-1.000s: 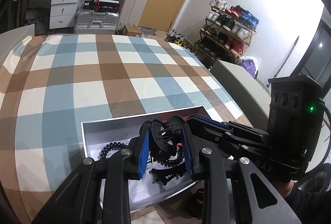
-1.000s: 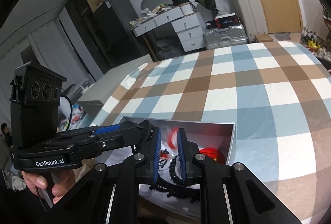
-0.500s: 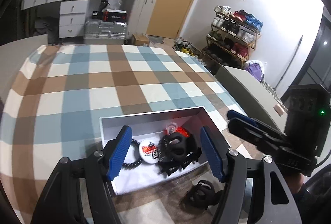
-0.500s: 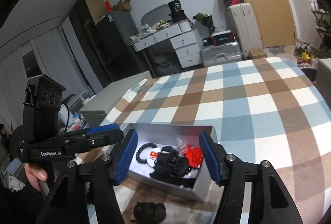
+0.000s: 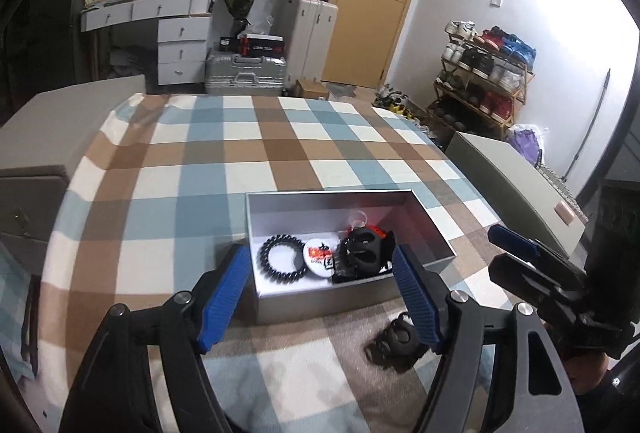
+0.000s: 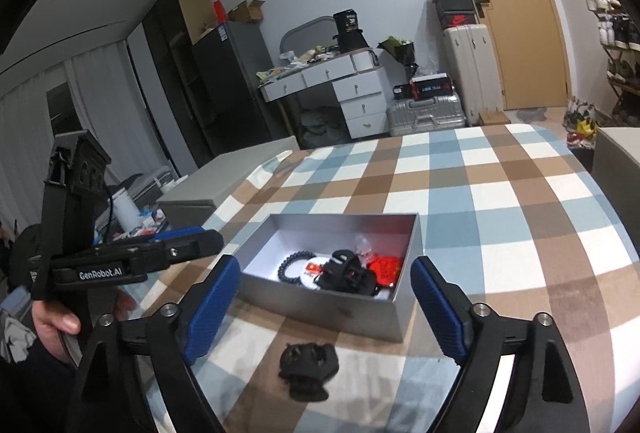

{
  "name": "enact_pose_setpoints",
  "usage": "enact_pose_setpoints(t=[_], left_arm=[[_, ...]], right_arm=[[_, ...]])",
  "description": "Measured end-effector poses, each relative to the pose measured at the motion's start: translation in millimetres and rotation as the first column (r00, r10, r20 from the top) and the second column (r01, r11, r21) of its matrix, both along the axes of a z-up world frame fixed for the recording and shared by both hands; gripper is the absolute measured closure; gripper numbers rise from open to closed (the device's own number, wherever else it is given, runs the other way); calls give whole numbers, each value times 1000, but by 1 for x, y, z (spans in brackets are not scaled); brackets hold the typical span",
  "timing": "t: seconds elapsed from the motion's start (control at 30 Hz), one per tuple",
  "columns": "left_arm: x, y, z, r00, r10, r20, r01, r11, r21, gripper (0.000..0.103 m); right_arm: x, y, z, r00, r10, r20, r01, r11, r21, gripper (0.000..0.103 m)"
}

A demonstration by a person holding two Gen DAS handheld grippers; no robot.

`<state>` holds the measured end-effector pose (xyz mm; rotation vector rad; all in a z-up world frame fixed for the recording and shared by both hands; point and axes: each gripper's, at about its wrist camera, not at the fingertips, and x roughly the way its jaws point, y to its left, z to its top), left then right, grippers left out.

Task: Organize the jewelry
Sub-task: 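Move both grippers back toward the remaining black clips on the table, then grasp a black round clip with the right gripper while the left grasps a black claw clip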

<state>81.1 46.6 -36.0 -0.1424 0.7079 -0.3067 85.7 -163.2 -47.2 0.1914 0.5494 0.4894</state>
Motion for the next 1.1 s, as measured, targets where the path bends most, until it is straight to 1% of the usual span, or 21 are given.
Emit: enact_pose_setpoints(t=[0.07, 0.17, 0.2, 0.27, 0.3, 0.47, 0.5, 0.57, 0.6, 0.67, 0.77, 0.83, 0.9, 0.97, 1.03, 1.1], left_arm=[[-7, 1, 1, 1000, 18, 4, -19, 1000, 14, 33], [-17, 6, 1, 999, 54, 10, -54, 998, 27, 23], [-20, 7, 1, 998, 66, 15, -67, 997, 33, 21], [-26, 12, 0, 995, 93, 21, -94, 994, 48, 21], [-29, 14, -1, 994, 107, 20, -108, 993, 55, 20], [-33, 33, -18, 981, 190, -34, -186, 979, 80, 18], [-35, 35, -22, 979, 200, -39, -196, 976, 90, 18], [-35, 41, -32, 971, 231, -64, -221, 966, 135, 18], [-36, 44, -37, 968, 237, -81, -225, 964, 139, 18], [-37, 51, -45, 962, 242, -125, -227, 966, 123, 18], [-41, 63, -59, 951, 246, -187, -237, 969, 72, 18], [-47, 66, -65, 949, 243, -203, -239, 970, 44, 17], [-51, 66, -72, 948, 234, -217, -228, 972, 50, 14], [-55, 66, -74, 947, 235, -219, -228, 972, 59, 14], [-59, 65, -75, 949, 225, -221, -219, 974, 52, 14], [-59, 63, -76, 950, 215, -228, -210, 977, 47, 14]], right_arm=[[-5, 1, 0, 1000, 5, -1, -5, 1000, 0, 12], [-14, 3, 0, 1000, 5, -2, -5, 1000, -7, 9], [-18, 4, -1, 1000, 4, 3, -4, 1000, -11, 6], [-22, 5, -2, 1000, 7, 6, -7, 1000, -25, 2], [-23, 6, -4, 1000, 9, 3, -9, 999, -35, 1], [-21, 17, -19, 998, 31, -56, -35, 996, -81, 1], [-19, 20, -23, 997, 36, -74, -42, 995, -90, 1], [-16, 26, -31, 993, 42, -107, -54, 992, -114, 1], [-15, 28, -34, 992, 45, -122, -60, 990, -124, 1], [-14, 31, -40, 988, 52, -145, -71, 989, -130, 1], [-11, 35, -46, 983, 58, -173, -81, 988, -133, 2], [-9, 38, -50, 980, 65, -188, -93, 986, -141, 2], [-8, 41, -53, 978, 63, -198, -94, 984, -151, 2], [-5, 42, -56, 975, 58, -216, -91, 985, -147, 2], [-4, 44, -59, 971, 62, -231, -96, 985, -142, 6], [-3, 48, -61, 969, 64, -240, -103, 983, -153, 17]])
